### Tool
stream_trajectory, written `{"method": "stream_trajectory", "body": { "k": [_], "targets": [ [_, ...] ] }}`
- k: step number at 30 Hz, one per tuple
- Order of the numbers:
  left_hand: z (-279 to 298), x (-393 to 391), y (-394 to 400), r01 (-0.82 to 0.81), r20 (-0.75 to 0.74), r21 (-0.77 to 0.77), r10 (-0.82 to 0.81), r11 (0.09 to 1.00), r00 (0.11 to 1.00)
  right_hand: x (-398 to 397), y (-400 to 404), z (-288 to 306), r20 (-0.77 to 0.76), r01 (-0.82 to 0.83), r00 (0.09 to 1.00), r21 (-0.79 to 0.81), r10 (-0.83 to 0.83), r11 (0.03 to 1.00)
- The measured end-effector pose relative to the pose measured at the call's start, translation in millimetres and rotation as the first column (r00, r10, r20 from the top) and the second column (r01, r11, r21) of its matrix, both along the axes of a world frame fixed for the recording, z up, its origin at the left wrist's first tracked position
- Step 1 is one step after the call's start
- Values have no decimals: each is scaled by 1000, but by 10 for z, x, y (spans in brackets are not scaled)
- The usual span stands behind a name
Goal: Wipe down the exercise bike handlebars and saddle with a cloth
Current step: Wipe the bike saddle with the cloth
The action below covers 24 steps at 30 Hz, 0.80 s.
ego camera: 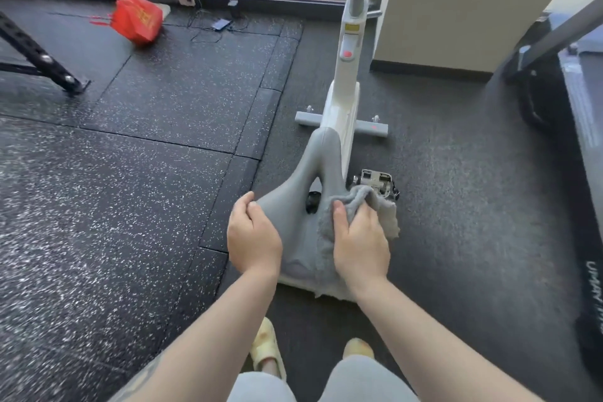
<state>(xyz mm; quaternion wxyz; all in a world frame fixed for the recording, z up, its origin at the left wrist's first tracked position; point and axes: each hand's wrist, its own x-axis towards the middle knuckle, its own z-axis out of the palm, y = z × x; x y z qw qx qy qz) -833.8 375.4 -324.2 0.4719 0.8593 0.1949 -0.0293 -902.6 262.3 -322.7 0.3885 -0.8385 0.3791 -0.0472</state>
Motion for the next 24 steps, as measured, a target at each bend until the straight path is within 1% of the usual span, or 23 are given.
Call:
{"method": "stream_trajectory", "body": {
  "k": [1, 3, 5, 7, 9, 12, 14, 16, 18, 20, 22, 24],
  "targets": [
    [8, 0, -4, -23, -7, 2, 23, 1000, 1000, 89, -63, 23, -61, -62, 996, -20, 60, 998],
    [26, -9, -28, -8, 0, 52, 8, 999, 1000, 219, -124, 70, -150, -157, 978, -69, 145, 985],
    [45, -21, -46, 29, 10, 115, -30, 993, 999, 305, -138, 112, -192, -203, 964, -96, 182, 975],
    [51, -17, -45, 39, 29, 141, -43, 989, 999, 423, -154, 154, -212, -220, 957, -90, 197, 971],
    [49, -14, -43, 30, 41, 149, -36, 988, 998, 592, -186, 172, -191, -209, 963, -71, 193, 975],
    [39, -26, -42, 21, 59, 164, -31, 986, 998, 885, -227, 126, -101, -182, 979, -69, 175, 981],
    [35, -24, -43, 18, 62, 171, -29, 985, 998, 1076, -265, 69, -35, -197, 980, -115, 194, 974],
    [33, -22, -49, 16, 60, 172, -26, 985, 998, 1256, -335, 2, 2, -237, 970, -219, 243, 947],
    [30, -23, -50, 16, 66, 173, -28, 985, 997, 1399, -400, -45, -20, -306, 948, -332, 317, 892],
    [27, -21, -41, 22, 73, 169, -35, 985, 997, 1478, -446, -66, -80, -414, 902, -445, 425, 794],
    [27, -18, -36, 25, 86, 170, -40, 985, 996, 1521, -482, -33, -189, -549, 820, -527, 540, 649],
    [13, -5, -29, 32, 94, 174, -49, 984, 994, 1516, -483, 54, -332, -671, 721, -554, 609, 493]
  ]
}}
